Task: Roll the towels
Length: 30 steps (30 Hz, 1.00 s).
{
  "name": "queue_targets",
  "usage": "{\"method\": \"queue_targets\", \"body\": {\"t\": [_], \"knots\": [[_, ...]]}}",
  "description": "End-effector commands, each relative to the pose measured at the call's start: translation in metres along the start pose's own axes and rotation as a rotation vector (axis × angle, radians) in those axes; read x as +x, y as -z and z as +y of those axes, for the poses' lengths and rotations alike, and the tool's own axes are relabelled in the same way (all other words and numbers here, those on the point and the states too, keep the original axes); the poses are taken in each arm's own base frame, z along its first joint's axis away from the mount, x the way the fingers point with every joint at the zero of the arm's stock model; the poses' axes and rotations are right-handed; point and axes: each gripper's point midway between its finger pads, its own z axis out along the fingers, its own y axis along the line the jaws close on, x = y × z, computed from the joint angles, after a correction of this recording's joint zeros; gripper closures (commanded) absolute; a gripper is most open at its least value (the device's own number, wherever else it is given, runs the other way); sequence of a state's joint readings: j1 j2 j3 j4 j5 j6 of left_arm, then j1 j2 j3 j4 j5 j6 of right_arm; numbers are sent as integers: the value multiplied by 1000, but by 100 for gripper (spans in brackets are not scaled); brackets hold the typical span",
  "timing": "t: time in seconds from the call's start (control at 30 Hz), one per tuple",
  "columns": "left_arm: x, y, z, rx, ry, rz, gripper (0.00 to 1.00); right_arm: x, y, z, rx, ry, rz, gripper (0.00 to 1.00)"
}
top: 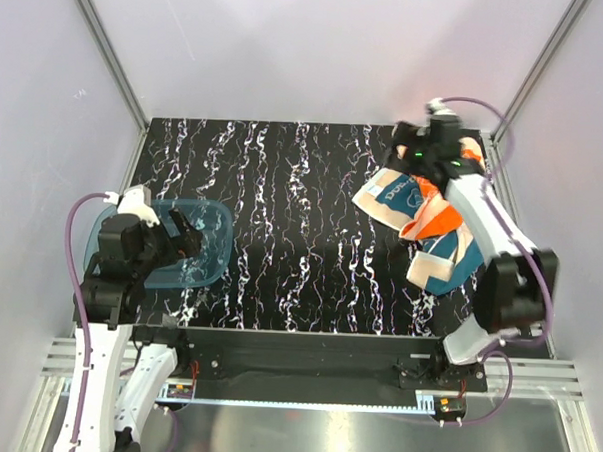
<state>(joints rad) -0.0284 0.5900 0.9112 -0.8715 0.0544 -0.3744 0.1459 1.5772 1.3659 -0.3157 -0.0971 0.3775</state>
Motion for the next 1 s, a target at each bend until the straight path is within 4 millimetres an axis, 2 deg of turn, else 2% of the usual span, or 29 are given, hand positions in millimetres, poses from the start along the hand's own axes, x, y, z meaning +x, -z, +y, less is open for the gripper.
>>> {"method": "queue_targets", "body": {"t": [0.0, 0.03, 0.07, 0.1, 0.13, 0.2, 0.23, 0.33, 0.5, 0.67, 0.8, 0.83, 0.9, 0.93, 0.97], "knots": [[-10, -7, -3, 7, 9, -40, 1, 49, -12, -8, 196, 153, 238, 5], [-10, -7, -2, 3, 9, -38, 1, 60, -26, -7, 202, 166, 274, 5], [-10, -7, -2, 0, 11, -39, 1, 70, -34, 3, 187, 188, 297, 5], [-10, -6, -1, 0, 11, -41, 1, 80, -39, 4, 190, 199, 332, 5], [-11, -6, -1, -4, 12, -44, 1, 88, -53, 5, 202, 210, 355, 5], [-11, -6, 0, -8, 14, -46, 1, 104, -65, 7, 218, 232, 404, 5], [-10, -7, 0, -11, 14, -44, 1, 111, -79, 6, 228, 240, 425, 5], [-9, -8, 2, -19, 16, -35, 1, 127, -100, 5, 253, 254, 474, 6], [-10, -8, 3, -28, 21, -37, 1, 137, -119, -5, 296, 266, 484, 7], [-11, -7, 3, -31, 22, -42, 1, 157, -132, -16, 321, 275, 531, 11], [-10, -8, 4, -32, 24, -36, 1, 175, -135, -26, 347, 306, 579, 36], [-10, -9, 4, -33, 26, -36, 1, 178, -135, -29, 352, 308, 589, 47], [-10, -8, 4, -32, 24, -39, 1, 184, -134, -31, 352, 312, 603, 59], [-10, -8, 4, -34, 24, -38, 1, 185, -132, -32, 351, 313, 607, 71], [-10, -8, 4, -35, 26, -40, 1, 186, -131, -29, 342, 314, 611, 78]]}}
